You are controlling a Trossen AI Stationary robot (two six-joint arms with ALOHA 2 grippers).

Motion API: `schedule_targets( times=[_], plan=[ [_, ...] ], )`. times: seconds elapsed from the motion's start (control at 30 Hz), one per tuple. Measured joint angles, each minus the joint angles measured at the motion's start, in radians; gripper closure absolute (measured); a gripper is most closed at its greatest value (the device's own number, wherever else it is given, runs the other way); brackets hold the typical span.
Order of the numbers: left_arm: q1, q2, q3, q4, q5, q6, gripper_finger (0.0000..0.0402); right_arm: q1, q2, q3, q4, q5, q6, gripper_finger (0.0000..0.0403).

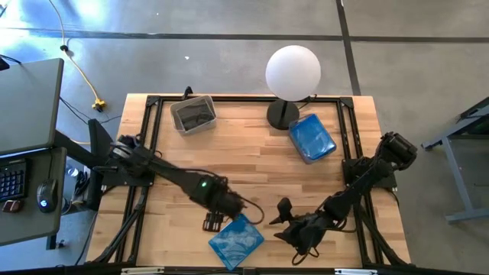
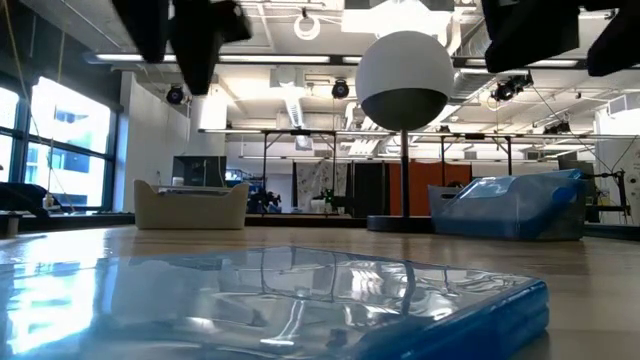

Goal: Pick & place jewel cases by type
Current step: Put the blue CD case into the gray bin

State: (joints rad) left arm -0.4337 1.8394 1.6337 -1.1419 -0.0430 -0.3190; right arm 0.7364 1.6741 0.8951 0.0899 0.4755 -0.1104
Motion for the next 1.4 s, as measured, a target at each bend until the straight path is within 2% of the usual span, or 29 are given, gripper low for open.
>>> schedule_targets(
  times=[0.2, 0.37, 0.57, 0.67, 0.87, 1.03, 1.17, 1.4],
  plan=[
    [-0.078, -0.116, -0.368, 0.44, 0.018, -0.204, 0.016, -0.049, 0.003, -0.002, 0.05, -0.127, -0.028, 0.0199],
    [-0.134, -0.147, -0.529, 0.799, 0.117, -0.268, 0.016, -0.103, 0.017, -0.001, 0.119, -0.197, -0.126, 0.0199],
    [-0.178, -0.137, -0.547, 0.943, 0.105, -0.232, 0.016, -0.205, 0.089, -0.001, 0.312, -0.431, -0.161, 0.0199],
    [-0.19, -0.135, -0.55, 0.963, 0.094, -0.188, 0.016, -0.244, 0.146, -0.002, 0.372, -0.497, -0.162, 0.0199],
    [-0.215, -0.135, -0.549, 0.971, 0.082, -0.186, 0.016, -0.305, 0.209, 0.0, 0.463, -0.561, -0.186, 0.0199],
    [-0.25, -0.11, -0.55, 1.036, 0.126, -0.208, 0.016, -0.351, 0.209, 0.0, 0.485, -0.585, -0.232, 0.0199],
    [-0.286, -0.056, -0.549, 1.1, 0.105, -0.209, 0.016, -0.374, 0.238, 0.001, 0.472, -0.705, -0.23, 0.0199],
    [-0.299, 0.048, -0.548, 1.167, 0.084, -0.237, 0.016, -0.385, 0.289, 0.001, 0.463, -0.722, -0.229, 0.0199]
  ],
)
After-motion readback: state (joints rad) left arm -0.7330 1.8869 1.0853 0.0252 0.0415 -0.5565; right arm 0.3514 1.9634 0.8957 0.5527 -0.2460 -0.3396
